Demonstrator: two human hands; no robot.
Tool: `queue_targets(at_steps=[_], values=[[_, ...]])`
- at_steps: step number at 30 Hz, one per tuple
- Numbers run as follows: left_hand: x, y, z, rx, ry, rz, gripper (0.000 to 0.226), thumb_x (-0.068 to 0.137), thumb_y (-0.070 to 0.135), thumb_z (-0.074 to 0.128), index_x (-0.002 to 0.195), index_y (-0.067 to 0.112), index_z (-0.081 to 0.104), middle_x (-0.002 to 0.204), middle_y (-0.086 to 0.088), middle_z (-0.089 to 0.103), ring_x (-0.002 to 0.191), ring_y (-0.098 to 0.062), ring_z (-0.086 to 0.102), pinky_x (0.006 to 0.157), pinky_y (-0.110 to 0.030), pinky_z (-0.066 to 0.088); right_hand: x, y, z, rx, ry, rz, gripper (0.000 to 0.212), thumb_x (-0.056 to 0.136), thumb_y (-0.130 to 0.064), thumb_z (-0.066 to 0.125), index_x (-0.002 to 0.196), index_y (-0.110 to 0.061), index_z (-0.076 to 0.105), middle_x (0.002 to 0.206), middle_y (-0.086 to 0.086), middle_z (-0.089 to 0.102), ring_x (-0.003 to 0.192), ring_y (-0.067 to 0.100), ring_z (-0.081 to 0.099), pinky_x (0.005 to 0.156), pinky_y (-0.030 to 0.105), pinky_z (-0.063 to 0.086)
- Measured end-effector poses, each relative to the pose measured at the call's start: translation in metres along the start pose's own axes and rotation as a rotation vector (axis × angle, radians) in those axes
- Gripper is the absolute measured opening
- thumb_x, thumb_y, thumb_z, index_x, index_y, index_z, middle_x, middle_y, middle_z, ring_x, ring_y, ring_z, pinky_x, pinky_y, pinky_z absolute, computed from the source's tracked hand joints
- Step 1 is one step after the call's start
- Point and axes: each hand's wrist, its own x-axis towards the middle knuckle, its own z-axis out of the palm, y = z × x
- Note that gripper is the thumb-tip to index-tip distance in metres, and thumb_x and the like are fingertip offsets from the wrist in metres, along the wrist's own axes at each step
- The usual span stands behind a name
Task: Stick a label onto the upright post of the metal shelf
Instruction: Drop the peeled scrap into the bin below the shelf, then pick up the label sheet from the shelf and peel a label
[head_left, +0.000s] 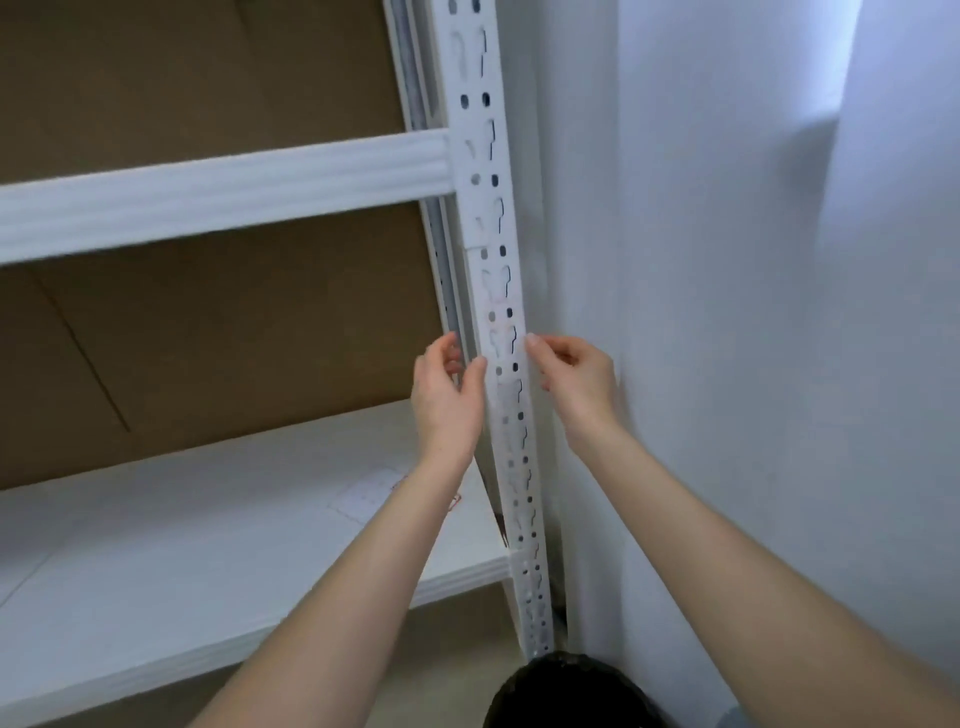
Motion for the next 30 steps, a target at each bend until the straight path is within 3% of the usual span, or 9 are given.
queue_targets(at_steps=[3, 6, 8, 13, 19, 21, 25, 28, 30], values=[[0.023, 0.021, 0.003, 0.028, -0.053, 0.052, 0.048, 0.092, 0.021, 0.058, 0.138, 0.016, 0.044, 0.130, 0.000, 0.056, 0.113, -0.012, 0.056, 0.097, -0.028, 0.045, 0.022, -0.023, 0.010, -0.017, -0.029, -0.022, 0.032, 0.072, -0.041, 0.075, 0.093, -0.017, 0.071, 0.094, 0.000, 0.072, 0.090, 0.015, 0.067, 0.089, 0.040, 0.054], [0.031, 0.029, 0.007, 0.049, -0.135, 0.082, 0.047, 0.093, 0.017, 0.056, 0.138, 0.022, 0.046, 0.121, 0.004, 0.063, 0.099, -0.006, 0.060, 0.083, -0.020, 0.045, 0.029, -0.032, 0.014, -0.132, -0.045, -0.029, 0.038, 0.065, -0.046, 0.077, 0.090, -0.019, 0.067, 0.093, -0.003, 0.071, 0.089, 0.016, 0.067, 0.085, 0.041, 0.055], [0.034, 0.028, 0.008, 0.052, -0.159, 0.068, 0.049, 0.093, 0.011, 0.055, 0.139, 0.026, 0.045, 0.115, 0.007, 0.065, 0.098, -0.006, 0.061, 0.082, -0.022, 0.048, 0.029, -0.036, 0.014, -0.245, -0.038, -0.039, 0.042, 0.066, -0.050, 0.077, 0.092, -0.019, 0.065, 0.093, -0.005, 0.069, 0.087, 0.015, 0.064, 0.082, 0.037, 0.054], [0.038, 0.023, 0.007, 0.077, -0.188, 0.064, 0.051, 0.092, 0.008, 0.053, 0.137, 0.030, 0.047, 0.115, 0.004, 0.068, 0.103, -0.010, 0.063, 0.091, -0.034, 0.052, 0.036, -0.044, 0.014, -0.358, -0.032, -0.071, 0.036, 0.070, -0.053, 0.072, 0.073, -0.021, 0.055, 0.072, -0.008, 0.061, 0.071, 0.015, 0.059, 0.071, 0.034, 0.049], [0.037, 0.025, 0.007, 0.108, -0.182, 0.074, 0.049, 0.091, 0.007, 0.054, 0.135, 0.030, 0.048, 0.115, 0.003, 0.068, 0.103, -0.013, 0.064, 0.090, -0.036, 0.053, 0.044, -0.041, 0.007, -0.324, -0.072, -0.092, 0.032, 0.072, -0.049, 0.068, 0.061, -0.021, 0.058, 0.072, -0.005, 0.069, 0.075, 0.021, 0.068, 0.079, 0.045, 0.056], [0.038, 0.025, 0.007, 0.110, -0.188, 0.069, 0.047, 0.091, 0.009, 0.053, 0.134, 0.029, 0.049, 0.111, 0.002, 0.069, 0.101, -0.015, 0.065, 0.087, -0.034, 0.053, 0.042, -0.045, 0.008, -0.381, -0.084, -0.078, 0.038, 0.067, -0.057, 0.069, 0.064, -0.021, 0.058, 0.071, -0.006, 0.067, 0.073, 0.018, 0.066, 0.074, 0.040, 0.055], [0.040, 0.023, 0.007, 0.121, -0.190, 0.045, 0.049, 0.092, 0.012, 0.052, 0.137, 0.029, 0.046, 0.113, 0.002, 0.069, 0.103, -0.015, 0.064, 0.088, -0.034, 0.053, 0.038, -0.054, 0.013, -0.545, -0.066, -0.081, 0.044, 0.067, -0.059, 0.071, 0.067, -0.021, 0.048, 0.069, -0.006, 0.059, 0.064, 0.016, 0.057, 0.057, 0.028, 0.040], [0.038, 0.024, 0.006, 0.091, -0.202, 0.060, 0.049, 0.092, 0.010, 0.053, 0.136, 0.030, 0.048, 0.115, 0.004, 0.068, 0.103, -0.012, 0.064, 0.088, -0.034, 0.054, 0.043, -0.045, 0.010, -0.353, -0.084, -0.066, 0.035, 0.070, -0.051, 0.071, 0.063, -0.020, 0.055, 0.069, -0.004, 0.067, 0.071, 0.020, 0.066, 0.071, 0.038, 0.055], [0.037, 0.024, 0.005, 0.067, -0.200, 0.080, 0.047, 0.093, 0.011, 0.052, 0.135, 0.031, 0.048, 0.115, 0.005, 0.068, 0.102, -0.012, 0.064, 0.089, -0.037, 0.054, 0.045, -0.038, 0.006, -0.181, -0.103, -0.023, 0.031, 0.075, -0.044, 0.070, 0.058, -0.021, 0.057, 0.075, 0.000, 0.072, 0.078, 0.023, 0.070, 0.080, 0.045, 0.057]])
